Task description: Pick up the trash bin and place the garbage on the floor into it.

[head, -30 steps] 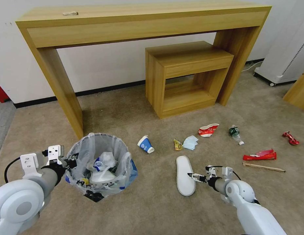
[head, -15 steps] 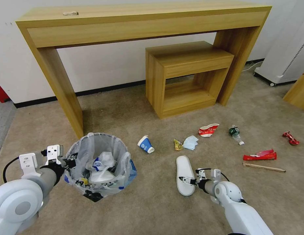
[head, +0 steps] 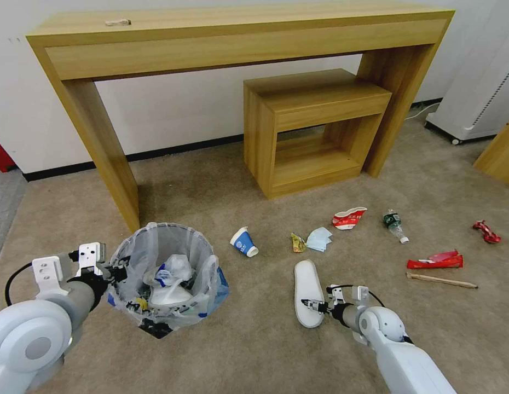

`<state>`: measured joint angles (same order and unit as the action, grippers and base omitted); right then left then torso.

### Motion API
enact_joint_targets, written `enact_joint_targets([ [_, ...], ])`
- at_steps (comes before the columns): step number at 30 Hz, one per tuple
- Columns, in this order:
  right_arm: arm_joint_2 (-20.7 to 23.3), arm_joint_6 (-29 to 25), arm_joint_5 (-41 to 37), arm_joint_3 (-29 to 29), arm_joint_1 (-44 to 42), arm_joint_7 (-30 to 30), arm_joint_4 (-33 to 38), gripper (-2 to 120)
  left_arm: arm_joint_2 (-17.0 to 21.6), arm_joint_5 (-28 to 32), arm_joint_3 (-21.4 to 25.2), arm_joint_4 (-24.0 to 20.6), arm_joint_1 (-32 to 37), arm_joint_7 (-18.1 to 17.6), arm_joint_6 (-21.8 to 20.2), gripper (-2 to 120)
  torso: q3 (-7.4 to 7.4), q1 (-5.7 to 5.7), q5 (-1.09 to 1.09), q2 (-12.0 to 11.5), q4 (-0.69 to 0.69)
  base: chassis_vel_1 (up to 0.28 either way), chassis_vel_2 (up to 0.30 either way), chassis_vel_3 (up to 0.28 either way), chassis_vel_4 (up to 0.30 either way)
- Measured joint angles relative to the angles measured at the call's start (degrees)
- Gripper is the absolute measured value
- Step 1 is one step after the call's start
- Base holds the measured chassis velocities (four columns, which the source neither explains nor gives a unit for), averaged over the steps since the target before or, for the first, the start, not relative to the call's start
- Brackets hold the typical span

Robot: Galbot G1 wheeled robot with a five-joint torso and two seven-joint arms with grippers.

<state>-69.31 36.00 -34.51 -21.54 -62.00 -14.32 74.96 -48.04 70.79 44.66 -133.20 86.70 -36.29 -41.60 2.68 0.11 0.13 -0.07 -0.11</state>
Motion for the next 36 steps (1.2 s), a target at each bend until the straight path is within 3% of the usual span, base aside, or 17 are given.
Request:
enact_joint_targets([
  [11, 0.2, -1.4, 1.1, -0.5, -0.6, 0.1, 0.9, 3, 0.3, 0.0, 0.0, 0.1, 0.0, 0.2, 0.0, 1, 0.0, 0.0, 0.0, 0.0, 0.0, 0.0, 0.0, 0.0, 0.0],
  [19, 0.5, -3.8, 1.7, -0.5, -1.1, 0.5, 1.8, 2, 0.8, 0.1, 0.0, -0.1, 0.0, 0.2, 0.0, 1, 0.0, 0.0, 0.0, 0.0, 0.0, 0.0, 0.0, 0.0, 0.0],
  [26, 2.2, -13.6, 1.4, -0.4, -2.1, 1.3, 4.7, 2, 1.4, 0.3, -0.3, -0.3, 0.2, 0.2, 0.0, 1, 0.0, 0.0, 0.01, 0.0, 0.0, 0.0, 0.0, 0.0, 0.0],
  [29, 5.1, -27.5, -1.2, -0.6, -2.2, -5.2, 8.1, 2, 2.1, 2.1, -1.0, -0.9, 0.6, -0.9, -0.3, 1, 0.0, 0.0, 0.01, 0.0, 0.0, 0.0, 0.0, 0.0, 0.0],
  [30, 5.1, -27.5, -1.2, -0.6, -2.2, -5.2, 8.1, 2, 2.1, 2.1, -1.0, -0.9, 0.6, -0.9, -0.3, 1, 0.0, 0.0, 0.01, 0.0, 0.0, 0.0, 0.0, 0.0, 0.0],
  [33, 7.8, -37.2, -6.0, -0.7, -1.5, -15.0, 11.0, 2, 2.7, 5.4, -1.9, -2.1, 1.2, -2.8, -0.4, 1, 0.0, 0.0, 0.0, 0.0, 0.01, 0.0, 0.0, 0.0, 0.0],
  [34, 7.8, -37.2, -6.0, -0.7, -1.5, -15.0, 11.0, 2, 2.7, 5.4, -1.9, -2.1, 1.2, -2.8, -0.4, 1, 0.0, 0.0, 0.0, 0.0, 0.01, 0.0, 0.0, 0.0, 0.0],
  [36, 9.4, -41.0, -10.1, -0.4, -1.2, -20.7, 13.5, 2, 3.3, 7.3, -2.4, -2.9, 1.5, -3.9, -0.4, 1, 0.0, 0.0, 0.01, 0.0, 0.0, 0.0, 0.0, 0.0, 0.0],
])
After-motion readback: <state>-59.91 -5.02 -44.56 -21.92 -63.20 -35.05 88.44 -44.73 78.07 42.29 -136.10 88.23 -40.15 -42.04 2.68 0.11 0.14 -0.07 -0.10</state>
